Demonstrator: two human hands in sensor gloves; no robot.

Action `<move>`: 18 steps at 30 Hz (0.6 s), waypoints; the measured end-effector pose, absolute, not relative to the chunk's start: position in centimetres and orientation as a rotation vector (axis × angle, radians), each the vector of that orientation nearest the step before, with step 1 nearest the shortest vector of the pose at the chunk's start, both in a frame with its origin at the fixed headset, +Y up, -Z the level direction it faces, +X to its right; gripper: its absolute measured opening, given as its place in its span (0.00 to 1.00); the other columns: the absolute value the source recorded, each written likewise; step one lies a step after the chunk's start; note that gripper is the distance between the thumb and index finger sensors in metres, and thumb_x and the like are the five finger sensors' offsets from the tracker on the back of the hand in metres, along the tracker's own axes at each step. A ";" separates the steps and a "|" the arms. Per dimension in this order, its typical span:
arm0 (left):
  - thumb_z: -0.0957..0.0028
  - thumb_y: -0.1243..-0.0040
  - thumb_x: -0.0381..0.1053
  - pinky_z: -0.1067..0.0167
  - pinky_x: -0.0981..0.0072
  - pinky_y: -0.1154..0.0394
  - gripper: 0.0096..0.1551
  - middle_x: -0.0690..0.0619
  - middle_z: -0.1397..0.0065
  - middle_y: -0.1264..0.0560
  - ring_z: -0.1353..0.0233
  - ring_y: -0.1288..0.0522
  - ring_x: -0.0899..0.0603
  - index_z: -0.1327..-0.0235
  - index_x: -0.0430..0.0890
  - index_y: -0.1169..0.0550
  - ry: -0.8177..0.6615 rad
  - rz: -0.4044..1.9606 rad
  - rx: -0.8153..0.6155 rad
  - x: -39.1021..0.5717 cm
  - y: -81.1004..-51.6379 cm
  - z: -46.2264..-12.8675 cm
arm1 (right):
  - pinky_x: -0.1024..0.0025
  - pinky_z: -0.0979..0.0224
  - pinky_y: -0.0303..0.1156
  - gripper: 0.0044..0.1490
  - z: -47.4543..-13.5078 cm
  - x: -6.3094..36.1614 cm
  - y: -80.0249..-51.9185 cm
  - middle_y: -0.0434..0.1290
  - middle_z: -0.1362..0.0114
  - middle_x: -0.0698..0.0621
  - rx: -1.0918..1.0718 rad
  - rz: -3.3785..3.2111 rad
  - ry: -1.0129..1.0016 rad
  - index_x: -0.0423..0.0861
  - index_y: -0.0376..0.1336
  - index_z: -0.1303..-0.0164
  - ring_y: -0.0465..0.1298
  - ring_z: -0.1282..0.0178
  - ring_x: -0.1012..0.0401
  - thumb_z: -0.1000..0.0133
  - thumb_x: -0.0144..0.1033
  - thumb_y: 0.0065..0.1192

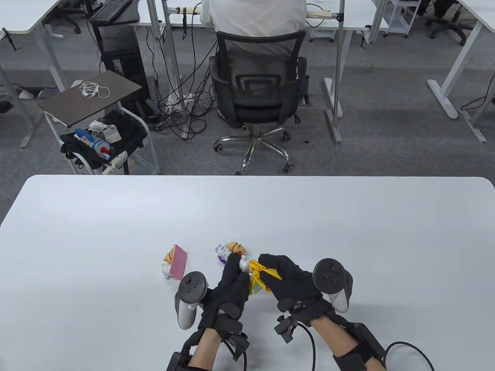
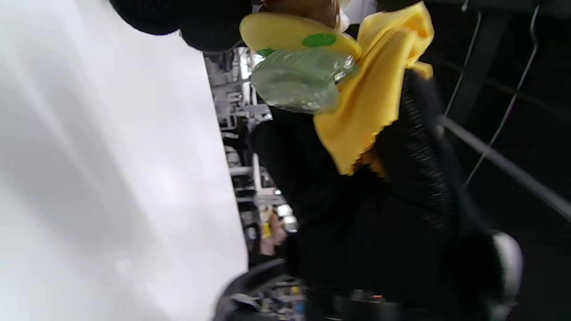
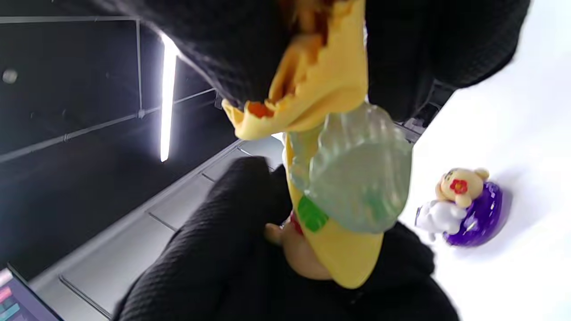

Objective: Dust the small ornaments

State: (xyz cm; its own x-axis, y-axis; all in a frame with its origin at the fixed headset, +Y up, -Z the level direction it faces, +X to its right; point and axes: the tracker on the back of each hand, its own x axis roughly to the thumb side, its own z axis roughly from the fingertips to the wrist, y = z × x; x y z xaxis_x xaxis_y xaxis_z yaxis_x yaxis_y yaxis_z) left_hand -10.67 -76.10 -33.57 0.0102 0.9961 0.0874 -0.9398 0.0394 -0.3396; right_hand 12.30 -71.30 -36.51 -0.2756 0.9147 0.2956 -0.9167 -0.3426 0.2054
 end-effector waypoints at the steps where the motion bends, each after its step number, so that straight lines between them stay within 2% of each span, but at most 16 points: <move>1: 0.36 0.63 0.67 0.38 0.48 0.31 0.42 0.38 0.18 0.50 0.37 0.31 0.43 0.21 0.52 0.63 -0.351 1.598 -0.237 -10.9 -76.4 -33.7 | 0.41 0.35 0.75 0.32 -36.6 12.4 -71.5 0.71 0.36 0.42 0.417 1.853 0.003 0.45 0.66 0.30 0.79 0.37 0.40 0.46 0.37 0.70; 3: 0.36 0.68 0.64 0.39 0.48 0.29 0.37 0.38 0.18 0.43 0.38 0.28 0.42 0.19 0.52 0.58 -0.366 1.754 -0.264 -11.3 -77.1 -34.0 | 0.43 0.35 0.76 0.32 -36.7 12.7 -71.8 0.71 0.36 0.42 0.396 1.837 -0.014 0.45 0.66 0.30 0.80 0.38 0.41 0.46 0.37 0.70; 5: 0.35 0.67 0.61 0.39 0.47 0.29 0.33 0.41 0.17 0.41 0.38 0.27 0.41 0.19 0.54 0.53 -0.360 1.905 -0.302 -11.2 -77.7 -34.2 | 0.44 0.35 0.76 0.32 -36.9 12.9 -71.8 0.71 0.37 0.41 0.393 1.786 -0.011 0.45 0.66 0.31 0.80 0.38 0.42 0.46 0.37 0.70; 7: 0.33 0.64 0.60 0.40 0.53 0.25 0.30 0.47 0.18 0.37 0.40 0.24 0.46 0.20 0.58 0.50 -0.311 1.962 -0.295 -11.0 -78.4 -34.2 | 0.44 0.36 0.77 0.31 -36.8 13.0 -71.6 0.72 0.37 0.41 0.394 1.749 -0.019 0.45 0.67 0.31 0.81 0.39 0.42 0.46 0.37 0.71; 8: 0.33 0.63 0.60 0.40 0.54 0.24 0.30 0.48 0.19 0.37 0.41 0.23 0.47 0.20 0.58 0.51 -0.309 1.990 -0.304 -10.8 -78.6 -34.1 | 0.44 0.36 0.77 0.31 -36.8 12.9 -71.4 0.72 0.37 0.41 0.408 1.755 -0.035 0.45 0.67 0.31 0.81 0.39 0.42 0.46 0.37 0.71; 9: 0.32 0.61 0.62 0.42 0.55 0.24 0.36 0.47 0.20 0.37 0.43 0.23 0.48 0.20 0.53 0.57 -0.300 2.019 -0.352 -10.5 -78.8 -34.1 | 0.44 0.36 0.77 0.31 -36.6 12.8 -71.1 0.72 0.37 0.41 0.418 1.779 -0.062 0.45 0.67 0.32 0.81 0.40 0.42 0.46 0.37 0.71; 11: 0.34 0.60 0.68 0.47 0.57 0.23 0.45 0.44 0.21 0.39 0.46 0.23 0.48 0.22 0.50 0.64 -0.306 2.044 -0.416 -10.2 -79.1 -34.1 | 0.45 0.37 0.78 0.31 -36.6 12.6 -70.8 0.73 0.38 0.41 0.455 1.777 -0.068 0.45 0.68 0.32 0.82 0.40 0.42 0.47 0.37 0.72; 12: 0.36 0.62 0.73 0.47 0.56 0.24 0.48 0.42 0.20 0.40 0.45 0.23 0.47 0.22 0.49 0.65 -0.303 2.049 -0.476 -9.8 -79.4 -34.0 | 0.45 0.37 0.78 0.31 -36.4 12.3 -70.6 0.73 0.38 0.41 0.487 1.768 -0.044 0.45 0.69 0.33 0.82 0.40 0.42 0.47 0.36 0.73; 13: 0.38 0.66 0.77 0.47 0.55 0.23 0.50 0.40 0.20 0.39 0.44 0.22 0.45 0.20 0.48 0.61 -0.314 2.053 -0.498 -9.6 -79.5 -34.0 | 0.44 0.37 0.78 0.30 -36.2 12.0 -70.5 0.74 0.38 0.41 0.502 1.783 -0.045 0.45 0.70 0.33 0.82 0.40 0.41 0.47 0.35 0.74; 14: 0.38 0.67 0.78 0.45 0.53 0.22 0.48 0.39 0.21 0.37 0.40 0.22 0.41 0.18 0.48 0.55 -0.347 2.093 -0.504 -9.4 -79.7 -34.0 | 0.44 0.38 0.77 0.30 -35.8 11.7 -70.2 0.75 0.38 0.42 0.526 1.865 -0.089 0.46 0.71 0.34 0.82 0.41 0.41 0.48 0.36 0.75; 16: 0.36 0.63 0.75 0.37 0.47 0.24 0.44 0.39 0.20 0.38 0.28 0.28 0.33 0.18 0.51 0.54 -0.344 2.143 -0.500 -9.6 -79.5 -34.0 | 0.43 0.36 0.74 0.30 -35.2 11.4 -69.7 0.76 0.39 0.44 0.575 2.005 -0.165 0.48 0.72 0.35 0.79 0.37 0.43 0.49 0.38 0.77; 18: 0.35 0.62 0.73 0.35 0.46 0.25 0.41 0.39 0.19 0.39 0.26 0.30 0.31 0.17 0.55 0.53 -0.324 2.072 -0.455 -9.9 -79.2 -34.0 | 0.41 0.32 0.70 0.30 -34.3 10.8 -69.2 0.78 0.40 0.47 0.668 2.138 -0.269 0.50 0.73 0.36 0.76 0.34 0.46 0.50 0.41 0.78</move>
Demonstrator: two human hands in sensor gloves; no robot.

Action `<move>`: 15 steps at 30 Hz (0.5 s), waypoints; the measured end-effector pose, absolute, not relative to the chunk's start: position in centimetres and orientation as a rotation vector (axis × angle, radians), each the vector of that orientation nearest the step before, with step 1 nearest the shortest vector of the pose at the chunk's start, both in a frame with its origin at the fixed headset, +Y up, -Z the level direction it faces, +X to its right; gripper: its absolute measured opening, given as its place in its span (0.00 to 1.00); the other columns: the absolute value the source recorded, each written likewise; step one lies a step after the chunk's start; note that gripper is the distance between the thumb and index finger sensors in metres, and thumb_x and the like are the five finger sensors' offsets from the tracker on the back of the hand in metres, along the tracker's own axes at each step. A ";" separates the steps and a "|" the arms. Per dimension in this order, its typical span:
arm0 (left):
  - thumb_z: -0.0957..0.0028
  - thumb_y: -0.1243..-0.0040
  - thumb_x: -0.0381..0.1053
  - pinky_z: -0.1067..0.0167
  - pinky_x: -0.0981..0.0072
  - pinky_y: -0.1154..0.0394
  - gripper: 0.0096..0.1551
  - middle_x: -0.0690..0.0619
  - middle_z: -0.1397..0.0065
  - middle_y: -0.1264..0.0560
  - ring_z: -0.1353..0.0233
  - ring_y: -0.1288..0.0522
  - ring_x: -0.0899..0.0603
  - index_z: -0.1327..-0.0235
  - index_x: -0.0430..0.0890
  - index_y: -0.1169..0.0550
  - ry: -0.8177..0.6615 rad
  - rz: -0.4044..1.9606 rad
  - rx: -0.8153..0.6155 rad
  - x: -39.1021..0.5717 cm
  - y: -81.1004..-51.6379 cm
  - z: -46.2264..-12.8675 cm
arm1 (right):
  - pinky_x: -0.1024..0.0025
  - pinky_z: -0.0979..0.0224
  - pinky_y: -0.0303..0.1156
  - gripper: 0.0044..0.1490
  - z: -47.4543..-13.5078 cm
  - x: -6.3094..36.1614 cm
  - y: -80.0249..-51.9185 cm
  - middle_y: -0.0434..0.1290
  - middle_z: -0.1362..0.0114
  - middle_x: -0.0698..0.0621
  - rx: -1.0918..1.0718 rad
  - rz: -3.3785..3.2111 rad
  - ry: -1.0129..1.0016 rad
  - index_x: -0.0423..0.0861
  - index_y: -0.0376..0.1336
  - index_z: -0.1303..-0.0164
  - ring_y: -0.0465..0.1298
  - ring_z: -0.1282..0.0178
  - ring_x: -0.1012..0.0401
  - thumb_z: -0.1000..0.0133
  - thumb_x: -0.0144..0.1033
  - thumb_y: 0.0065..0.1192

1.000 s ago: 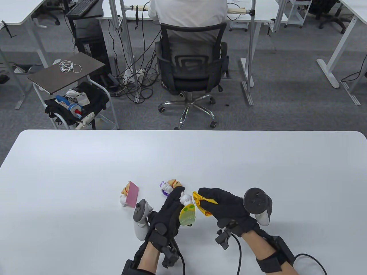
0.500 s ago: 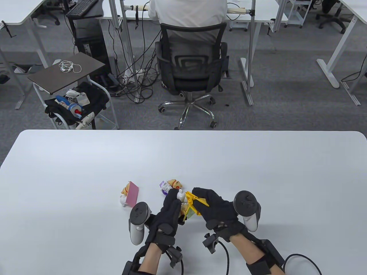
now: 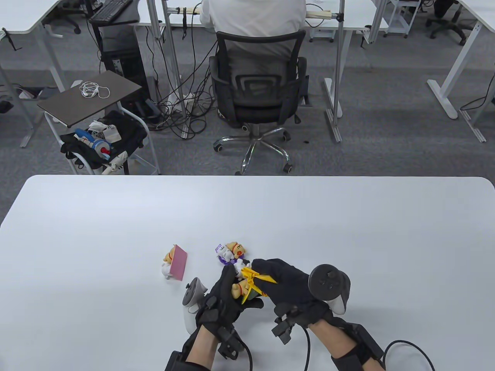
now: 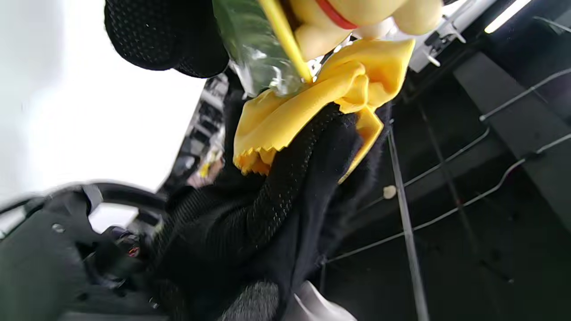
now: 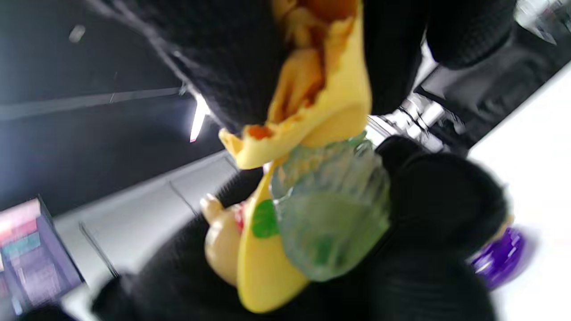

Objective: Dust the small ornaments

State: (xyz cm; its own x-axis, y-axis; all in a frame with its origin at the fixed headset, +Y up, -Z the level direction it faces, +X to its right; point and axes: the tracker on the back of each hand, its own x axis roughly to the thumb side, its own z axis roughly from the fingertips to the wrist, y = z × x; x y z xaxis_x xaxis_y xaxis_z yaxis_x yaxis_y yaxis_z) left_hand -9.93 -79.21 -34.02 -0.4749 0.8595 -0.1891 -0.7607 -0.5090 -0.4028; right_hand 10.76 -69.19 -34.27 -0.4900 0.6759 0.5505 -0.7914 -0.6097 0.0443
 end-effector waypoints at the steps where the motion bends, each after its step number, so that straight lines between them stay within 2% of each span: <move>1: 0.35 0.62 0.73 0.35 0.46 0.25 0.40 0.39 0.19 0.38 0.26 0.29 0.31 0.17 0.55 0.52 -0.294 2.016 -0.453 -10.0 -79.1 -34.0 | 0.41 0.32 0.69 0.30 -33.7 10.2 -69.0 0.78 0.41 0.47 0.729 2.175 -0.310 0.50 0.73 0.37 0.76 0.33 0.46 0.50 0.42 0.79; 4: 0.35 0.62 0.73 0.36 0.49 0.26 0.38 0.39 0.19 0.40 0.27 0.31 0.31 0.18 0.58 0.50 -0.284 1.999 -0.472 -9.7 -79.0 -33.8 | 0.40 0.30 0.67 0.30 -32.4 9.1 -68.6 0.79 0.42 0.47 0.799 2.335 -0.440 0.49 0.74 0.39 0.75 0.34 0.47 0.51 0.43 0.80; 7: 0.35 0.60 0.72 0.38 0.49 0.26 0.36 0.37 0.21 0.37 0.29 0.30 0.31 0.19 0.56 0.46 -0.306 1.983 -0.473 -9.7 -78.6 -33.8 | 0.41 0.31 0.68 0.30 -33.1 10.0 -68.4 0.78 0.43 0.46 0.720 2.359 -0.534 0.48 0.73 0.38 0.76 0.36 0.47 0.50 0.43 0.79; 10: 0.36 0.61 0.72 0.39 0.49 0.25 0.36 0.37 0.22 0.36 0.29 0.29 0.31 0.20 0.55 0.45 -0.315 1.937 -0.465 -9.6 -78.2 -33.8 | 0.41 0.32 0.68 0.30 -33.8 11.1 -68.4 0.78 0.43 0.45 0.629 2.356 -0.517 0.47 0.72 0.38 0.75 0.36 0.46 0.49 0.42 0.79; 15: 0.36 0.61 0.72 0.39 0.49 0.25 0.37 0.37 0.22 0.37 0.29 0.29 0.31 0.20 0.54 0.46 -0.321 1.950 -0.514 -9.0 -78.6 -33.9 | 0.41 0.32 0.69 0.30 -31.6 10.0 -68.9 0.79 0.43 0.46 0.792 2.330 -0.458 0.48 0.73 0.38 0.76 0.36 0.47 0.50 0.44 0.79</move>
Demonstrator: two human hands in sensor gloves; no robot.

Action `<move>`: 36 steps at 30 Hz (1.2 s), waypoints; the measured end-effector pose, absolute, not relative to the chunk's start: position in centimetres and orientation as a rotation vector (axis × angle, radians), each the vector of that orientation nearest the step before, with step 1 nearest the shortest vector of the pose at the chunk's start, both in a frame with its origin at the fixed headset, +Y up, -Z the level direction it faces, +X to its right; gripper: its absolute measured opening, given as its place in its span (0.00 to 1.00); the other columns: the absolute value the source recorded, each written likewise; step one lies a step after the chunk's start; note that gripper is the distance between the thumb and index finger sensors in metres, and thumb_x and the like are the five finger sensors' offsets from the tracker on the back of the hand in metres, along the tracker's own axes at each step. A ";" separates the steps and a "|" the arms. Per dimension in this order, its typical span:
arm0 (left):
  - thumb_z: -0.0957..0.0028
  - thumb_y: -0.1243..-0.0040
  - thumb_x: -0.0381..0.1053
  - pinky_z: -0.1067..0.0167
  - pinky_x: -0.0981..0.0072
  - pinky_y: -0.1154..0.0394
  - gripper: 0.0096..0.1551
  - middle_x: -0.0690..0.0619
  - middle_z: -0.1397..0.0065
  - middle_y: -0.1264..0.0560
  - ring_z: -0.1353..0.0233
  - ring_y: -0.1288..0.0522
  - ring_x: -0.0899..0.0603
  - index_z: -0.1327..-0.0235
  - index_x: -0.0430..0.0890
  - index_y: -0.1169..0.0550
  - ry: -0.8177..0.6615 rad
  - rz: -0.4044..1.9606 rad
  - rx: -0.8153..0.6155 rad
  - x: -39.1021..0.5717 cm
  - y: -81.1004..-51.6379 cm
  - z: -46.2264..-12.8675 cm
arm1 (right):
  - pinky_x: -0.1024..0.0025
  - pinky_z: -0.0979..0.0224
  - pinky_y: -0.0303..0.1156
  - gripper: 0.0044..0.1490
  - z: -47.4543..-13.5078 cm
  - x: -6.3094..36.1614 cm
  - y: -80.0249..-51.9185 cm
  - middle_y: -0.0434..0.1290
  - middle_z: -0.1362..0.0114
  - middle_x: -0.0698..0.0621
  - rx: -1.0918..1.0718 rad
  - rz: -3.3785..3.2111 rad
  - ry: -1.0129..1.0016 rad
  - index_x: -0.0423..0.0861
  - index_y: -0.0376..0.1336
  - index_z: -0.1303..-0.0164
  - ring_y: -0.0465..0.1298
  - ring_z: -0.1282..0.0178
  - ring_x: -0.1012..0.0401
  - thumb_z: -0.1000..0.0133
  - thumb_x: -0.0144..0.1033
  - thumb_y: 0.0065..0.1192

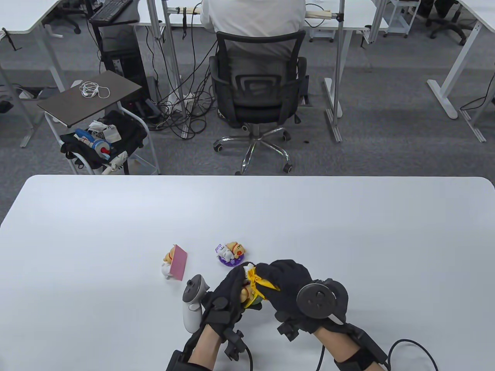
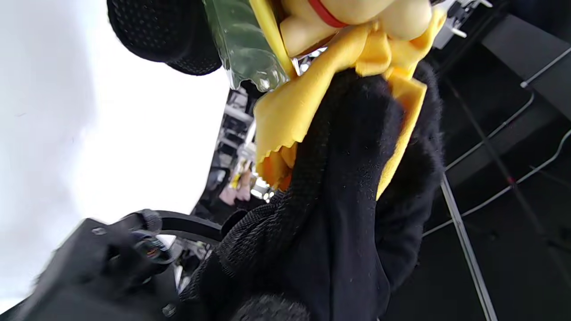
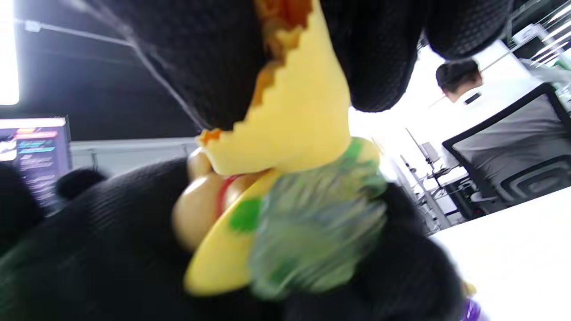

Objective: Dust the small ornaments

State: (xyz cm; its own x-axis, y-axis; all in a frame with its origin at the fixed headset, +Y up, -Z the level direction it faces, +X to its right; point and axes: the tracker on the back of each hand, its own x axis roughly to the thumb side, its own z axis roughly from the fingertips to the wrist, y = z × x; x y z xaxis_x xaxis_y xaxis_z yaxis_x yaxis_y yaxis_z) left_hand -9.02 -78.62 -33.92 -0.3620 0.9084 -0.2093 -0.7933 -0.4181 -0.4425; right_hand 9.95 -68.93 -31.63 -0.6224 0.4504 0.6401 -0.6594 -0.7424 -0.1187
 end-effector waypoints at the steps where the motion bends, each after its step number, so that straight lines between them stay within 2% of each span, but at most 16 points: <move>1: 0.36 0.58 0.72 0.40 0.49 0.25 0.38 0.36 0.23 0.36 0.30 0.29 0.30 0.20 0.53 0.45 -0.325 1.955 -0.548 -8.9 -78.7 -33.8 | 0.42 0.32 0.69 0.30 -31.6 10.2 -69.0 0.79 0.43 0.47 0.787 2.366 -0.511 0.49 0.72 0.38 0.76 0.36 0.48 0.50 0.45 0.78; 4: 0.40 0.46 0.76 0.45 0.50 0.22 0.42 0.35 0.27 0.32 0.35 0.24 0.31 0.23 0.52 0.40 -0.299 1.904 -0.545 -9.1 -78.5 -33.7 | 0.42 0.32 0.68 0.29 -33.1 12.3 -69.4 0.78 0.43 0.45 0.630 2.346 -0.498 0.47 0.72 0.38 0.75 0.36 0.46 0.49 0.41 0.78; 8: 0.41 0.35 0.69 0.45 0.48 0.22 0.41 0.36 0.26 0.31 0.34 0.25 0.29 0.25 0.50 0.37 -0.316 1.834 -0.512 -9.4 -77.3 -33.9 | 0.42 0.32 0.68 0.30 -33.9 15.8 -70.0 0.78 0.43 0.45 0.515 2.355 -0.508 0.47 0.72 0.38 0.75 0.36 0.47 0.49 0.42 0.78; 11: 0.42 0.34 0.67 0.44 0.46 0.21 0.40 0.36 0.25 0.33 0.33 0.25 0.29 0.25 0.50 0.36 -0.204 1.637 -0.362 -11.3 -76.6 -34.3 | 0.42 0.32 0.68 0.30 -33.8 17.6 -70.7 0.78 0.43 0.45 0.453 2.347 -0.496 0.47 0.72 0.37 0.76 0.36 0.47 0.49 0.42 0.78; 15: 0.45 0.35 0.67 0.45 0.46 0.20 0.40 0.37 0.27 0.33 0.33 0.24 0.29 0.27 0.50 0.34 0.005 1.198 -0.099 -14.5 -75.5 -34.2 | 0.42 0.32 0.68 0.30 -34.0 18.8 -71.9 0.78 0.43 0.45 0.415 2.361 -0.461 0.47 0.72 0.37 0.75 0.36 0.46 0.49 0.42 0.78; 17: 0.45 0.35 0.65 0.41 0.43 0.24 0.40 0.37 0.27 0.31 0.31 0.25 0.31 0.28 0.46 0.33 0.094 1.116 -0.019 -15.7 -75.6 -34.1 | 0.42 0.32 0.68 0.30 -34.2 19.1 -72.4 0.78 0.43 0.45 0.395 2.365 -0.439 0.47 0.72 0.37 0.75 0.36 0.46 0.49 0.42 0.78; 21: 0.47 0.34 0.63 0.39 0.44 0.29 0.40 0.38 0.29 0.27 0.34 0.28 0.33 0.29 0.43 0.33 0.195 0.998 0.009 -16.9 -76.5 -34.5 | 0.42 0.32 0.69 0.30 -34.5 19.4 -72.9 0.78 0.43 0.45 0.380 2.368 -0.412 0.48 0.72 0.37 0.75 0.36 0.46 0.49 0.42 0.77; 25: 0.46 0.35 0.61 0.41 0.45 0.29 0.40 0.38 0.27 0.28 0.35 0.29 0.32 0.29 0.42 0.35 0.225 0.914 -0.039 -17.1 -77.9 -35.2 | 0.42 0.32 0.69 0.30 -34.7 19.7 -73.3 0.78 0.43 0.45 0.368 2.364 -0.383 0.48 0.72 0.37 0.75 0.36 0.46 0.49 0.42 0.77; 31: 0.45 0.34 0.57 0.41 0.46 0.24 0.40 0.37 0.26 0.32 0.34 0.26 0.30 0.27 0.42 0.38 0.234 0.936 -0.039 -17.1 -79.0 -35.6 | 0.42 0.33 0.69 0.30 -35.0 19.9 -73.6 0.78 0.43 0.45 0.357 2.361 -0.355 0.48 0.72 0.37 0.76 0.36 0.46 0.49 0.42 0.77; 36: 0.44 0.35 0.57 0.38 0.43 0.27 0.42 0.38 0.25 0.33 0.32 0.27 0.31 0.25 0.43 0.41 0.239 0.942 -0.055 -17.3 -79.3 -35.7 | 0.42 0.33 0.69 0.30 -35.1 19.9 -73.8 0.78 0.43 0.45 0.356 2.364 -0.345 0.48 0.72 0.37 0.76 0.36 0.46 0.49 0.42 0.77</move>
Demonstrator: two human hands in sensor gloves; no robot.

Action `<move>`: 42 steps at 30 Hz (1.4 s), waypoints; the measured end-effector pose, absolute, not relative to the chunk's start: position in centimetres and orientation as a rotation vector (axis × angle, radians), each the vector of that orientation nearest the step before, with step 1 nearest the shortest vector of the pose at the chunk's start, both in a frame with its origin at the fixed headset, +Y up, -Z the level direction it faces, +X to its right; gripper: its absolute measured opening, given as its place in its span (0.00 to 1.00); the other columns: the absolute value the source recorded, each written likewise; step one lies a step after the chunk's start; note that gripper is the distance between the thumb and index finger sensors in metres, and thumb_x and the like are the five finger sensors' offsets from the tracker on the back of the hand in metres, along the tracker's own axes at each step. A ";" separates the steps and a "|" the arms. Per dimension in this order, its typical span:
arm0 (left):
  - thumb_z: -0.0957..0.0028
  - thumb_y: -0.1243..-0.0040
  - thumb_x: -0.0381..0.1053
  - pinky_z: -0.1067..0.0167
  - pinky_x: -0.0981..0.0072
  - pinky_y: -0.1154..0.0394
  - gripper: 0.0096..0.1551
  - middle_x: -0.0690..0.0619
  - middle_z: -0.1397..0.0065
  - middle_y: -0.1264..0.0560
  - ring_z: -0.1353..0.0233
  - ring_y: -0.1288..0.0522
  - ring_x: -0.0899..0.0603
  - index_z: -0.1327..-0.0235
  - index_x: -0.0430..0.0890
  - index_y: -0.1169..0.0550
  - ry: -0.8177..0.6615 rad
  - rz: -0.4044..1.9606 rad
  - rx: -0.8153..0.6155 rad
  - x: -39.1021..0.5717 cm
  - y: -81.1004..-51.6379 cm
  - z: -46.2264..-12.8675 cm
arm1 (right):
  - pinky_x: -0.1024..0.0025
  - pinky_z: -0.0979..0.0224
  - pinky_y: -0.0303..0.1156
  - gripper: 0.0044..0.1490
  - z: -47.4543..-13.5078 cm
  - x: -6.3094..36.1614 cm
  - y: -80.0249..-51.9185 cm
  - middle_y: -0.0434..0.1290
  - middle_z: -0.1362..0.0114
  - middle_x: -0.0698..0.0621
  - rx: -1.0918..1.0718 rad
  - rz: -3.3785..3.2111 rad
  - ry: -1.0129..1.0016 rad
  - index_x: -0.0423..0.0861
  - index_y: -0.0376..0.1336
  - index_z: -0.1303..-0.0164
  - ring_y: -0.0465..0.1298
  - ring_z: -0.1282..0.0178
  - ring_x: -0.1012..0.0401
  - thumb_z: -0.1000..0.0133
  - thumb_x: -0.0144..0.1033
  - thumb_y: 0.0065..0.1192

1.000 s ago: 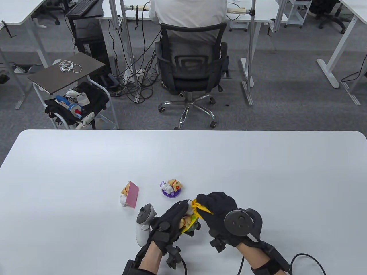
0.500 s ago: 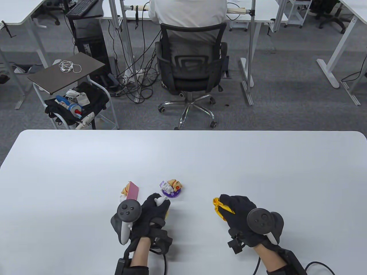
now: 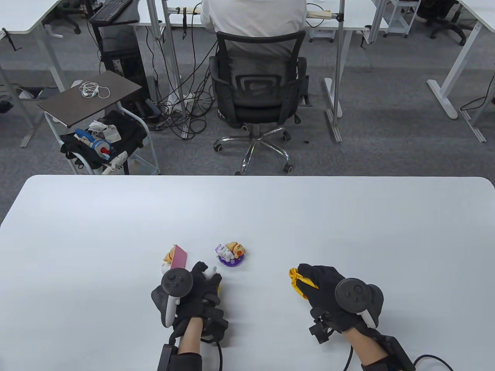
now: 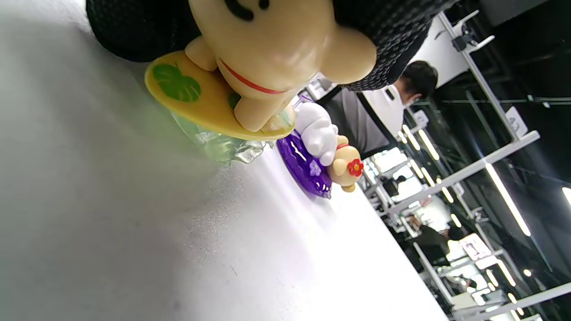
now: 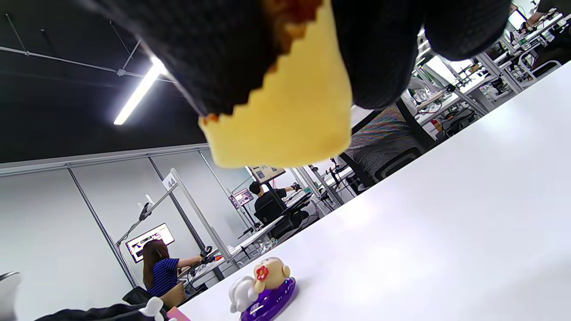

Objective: Dust the small ornaments

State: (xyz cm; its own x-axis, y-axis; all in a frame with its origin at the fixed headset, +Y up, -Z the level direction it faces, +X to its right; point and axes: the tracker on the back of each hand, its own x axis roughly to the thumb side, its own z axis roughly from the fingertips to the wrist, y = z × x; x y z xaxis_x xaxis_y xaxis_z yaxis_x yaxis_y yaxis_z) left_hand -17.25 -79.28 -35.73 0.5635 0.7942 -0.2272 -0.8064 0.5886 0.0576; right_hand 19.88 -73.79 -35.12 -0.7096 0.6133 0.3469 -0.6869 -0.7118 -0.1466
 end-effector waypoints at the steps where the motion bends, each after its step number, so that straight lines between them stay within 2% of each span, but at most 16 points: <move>1: 0.44 0.35 0.57 0.38 0.43 0.27 0.44 0.38 0.25 0.34 0.31 0.28 0.31 0.24 0.43 0.42 0.244 0.955 -0.060 -17.3 -79.3 -35.7 | 0.42 0.33 0.69 0.30 -35.1 19.9 -73.8 0.78 0.43 0.45 0.357 2.364 -0.342 0.48 0.72 0.37 0.76 0.36 0.46 0.49 0.42 0.77; 6: 0.45 0.34 0.57 0.36 0.41 0.29 0.47 0.37 0.24 0.35 0.30 0.29 0.30 0.23 0.42 0.45 0.240 0.989 -0.070 -17.5 -79.4 -35.4 | 0.42 0.33 0.69 0.30 -35.1 19.7 -73.9 0.78 0.43 0.45 0.362 2.369 -0.335 0.48 0.72 0.37 0.76 0.36 0.46 0.50 0.42 0.77; 20: 0.45 0.35 0.60 0.35 0.39 0.31 0.47 0.36 0.23 0.37 0.28 0.32 0.29 0.22 0.43 0.44 0.271 0.998 -0.066 -17.6 -78.0 -34.7 | 0.43 0.33 0.70 0.30 -34.9 19.5 -73.8 0.78 0.43 0.45 0.391 2.369 -0.336 0.48 0.72 0.37 0.76 0.36 0.46 0.50 0.42 0.77; 24: 0.45 0.36 0.63 0.31 0.36 0.37 0.49 0.35 0.20 0.43 0.24 0.40 0.27 0.22 0.42 0.45 0.287 0.956 -0.008 -17.2 -75.0 -34.2 | 0.43 0.33 0.70 0.30 -34.8 19.5 -73.5 0.78 0.43 0.45 0.396 2.358 -0.346 0.48 0.72 0.37 0.76 0.36 0.46 0.50 0.43 0.77; 28: 0.45 0.35 0.64 0.30 0.35 0.39 0.48 0.35 0.20 0.41 0.23 0.42 0.27 0.22 0.43 0.42 0.243 0.807 0.034 -15.5 -71.3 -34.3 | 0.43 0.33 0.70 0.30 -34.7 19.5 -73.4 0.78 0.43 0.45 0.400 2.353 -0.349 0.48 0.72 0.37 0.76 0.37 0.46 0.50 0.43 0.77; 32: 0.45 0.36 0.67 0.28 0.35 0.41 0.47 0.38 0.18 0.40 0.21 0.44 0.27 0.21 0.46 0.40 0.195 0.578 -0.096 -12.6 -69.6 -36.5 | 0.43 0.34 0.70 0.30 -34.7 19.5 -73.5 0.78 0.43 0.45 0.404 2.350 -0.341 0.48 0.72 0.37 0.76 0.37 0.46 0.50 0.43 0.77; 38: 0.44 0.41 0.69 0.25 0.36 0.47 0.46 0.42 0.14 0.46 0.18 0.53 0.30 0.18 0.55 0.44 0.197 0.341 -0.313 -10.1 -70.7 -40.5 | 0.43 0.34 0.70 0.30 -34.6 19.5 -73.5 0.78 0.43 0.45 0.407 2.352 -0.337 0.48 0.72 0.37 0.76 0.37 0.46 0.50 0.43 0.77; 42: 0.44 0.42 0.69 0.24 0.36 0.49 0.46 0.43 0.13 0.48 0.17 0.55 0.30 0.18 0.57 0.47 0.194 0.164 -0.398 -8.5 -71.0 -42.9 | 0.43 0.34 0.70 0.30 -34.6 19.7 -73.5 0.78 0.43 0.45 0.390 2.347 -0.332 0.48 0.72 0.37 0.76 0.37 0.46 0.50 0.43 0.77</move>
State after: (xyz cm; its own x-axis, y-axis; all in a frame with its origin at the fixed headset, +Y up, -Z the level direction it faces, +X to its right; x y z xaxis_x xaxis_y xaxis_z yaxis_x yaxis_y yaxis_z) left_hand -8.52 -70.98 -42.94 0.9683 0.1199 -0.2190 -0.1957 0.9091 -0.3677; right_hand 19.71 -73.51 -34.64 -0.6932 0.6194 0.3686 -0.6972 -0.7058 -0.1252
